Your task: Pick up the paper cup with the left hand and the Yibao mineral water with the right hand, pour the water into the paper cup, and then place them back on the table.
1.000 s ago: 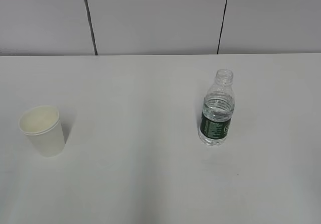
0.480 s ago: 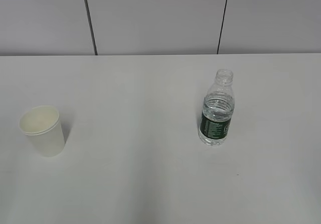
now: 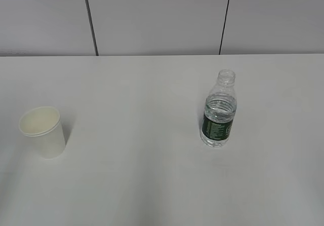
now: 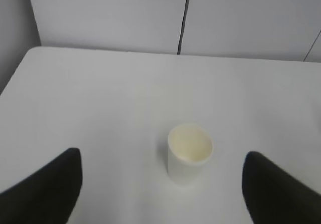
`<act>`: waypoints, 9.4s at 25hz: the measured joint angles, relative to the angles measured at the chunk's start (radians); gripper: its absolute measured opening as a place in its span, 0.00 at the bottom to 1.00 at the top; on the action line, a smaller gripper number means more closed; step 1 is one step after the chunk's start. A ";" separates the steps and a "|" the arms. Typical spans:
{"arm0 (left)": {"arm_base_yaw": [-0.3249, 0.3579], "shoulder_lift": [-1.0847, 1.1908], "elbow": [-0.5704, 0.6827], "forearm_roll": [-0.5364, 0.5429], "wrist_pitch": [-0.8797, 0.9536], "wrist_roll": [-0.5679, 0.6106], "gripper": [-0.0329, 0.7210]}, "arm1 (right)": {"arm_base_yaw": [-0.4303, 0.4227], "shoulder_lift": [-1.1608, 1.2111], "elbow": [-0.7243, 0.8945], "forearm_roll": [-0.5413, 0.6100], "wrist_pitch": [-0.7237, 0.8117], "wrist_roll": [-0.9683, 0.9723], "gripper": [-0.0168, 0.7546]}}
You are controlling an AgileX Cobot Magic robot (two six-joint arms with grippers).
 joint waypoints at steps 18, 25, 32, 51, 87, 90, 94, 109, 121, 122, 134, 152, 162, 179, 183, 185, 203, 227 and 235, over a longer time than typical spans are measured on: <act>-0.200 0.287 0.394 -0.054 -0.640 0.030 0.82 | 0.000 0.000 0.000 0.001 0.000 0.000 0.78; -0.255 0.494 0.394 -0.041 -0.730 0.030 0.82 | 0.000 0.000 0.000 0.001 0.000 0.000 0.78; -0.267 0.719 0.431 -0.041 -0.973 0.030 0.82 | 0.000 0.000 0.000 0.001 0.000 0.000 0.78; -0.267 1.360 0.432 -0.035 -1.629 0.030 0.83 | 0.000 0.000 0.000 0.001 0.000 0.000 0.78; -0.267 1.676 0.240 -0.062 -1.876 0.030 0.86 | 0.000 0.000 0.000 0.001 0.000 0.000 0.78; -0.267 1.677 0.240 -0.062 -1.876 0.030 0.77 | 0.000 0.000 0.000 0.001 0.000 0.000 0.78; -0.267 1.676 0.240 -0.031 -1.876 0.030 0.70 | 0.000 0.000 0.000 0.001 0.000 0.000 0.78; -0.273 1.605 0.240 0.052 -1.873 0.017 0.63 | 0.000 0.000 0.000 0.001 0.000 0.000 0.78; -0.274 1.584 0.240 0.182 -1.866 -0.032 0.61 | 0.000 0.000 0.000 0.001 0.000 0.000 0.78; -0.282 1.574 0.240 0.192 -1.862 -0.036 0.61 | 0.000 0.000 0.000 0.001 0.000 0.000 0.78; -0.472 1.517 0.156 0.221 -1.671 -0.047 0.61 | 0.000 0.000 0.000 0.001 0.000 0.000 0.78; -0.483 1.517 0.062 0.202 -1.566 -0.056 0.61 | 0.000 0.277 -0.021 0.040 -0.280 -0.002 0.78; -0.457 1.517 0.049 0.199 -1.526 -0.066 0.61 | 0.000 0.641 -0.015 0.017 -0.826 -0.002 0.78; -0.383 1.580 0.039 0.282 -1.539 -0.098 0.61 | 0.000 1.329 0.202 -0.383 -1.842 0.114 0.78; -0.382 1.580 0.039 0.283 -1.543 -0.098 0.61 | 0.017 1.469 0.202 -0.451 -1.936 0.120 0.78; -0.382 1.580 0.039 0.283 -1.545 -0.098 0.61 | 0.061 1.509 0.193 -0.460 -1.941 0.120 0.78; -0.381 1.580 0.039 0.283 -1.545 -0.099 0.61 | 0.276 1.937 0.071 -0.212 -2.242 0.047 0.87; -0.381 1.580 0.039 0.312 -1.545 -0.099 0.61 | 0.276 2.130 -0.109 -0.259 -2.290 0.039 0.67; -0.381 1.580 0.039 0.352 -1.545 -0.099 0.61 | 0.276 2.130 -0.117 -0.274 -2.289 0.022 0.66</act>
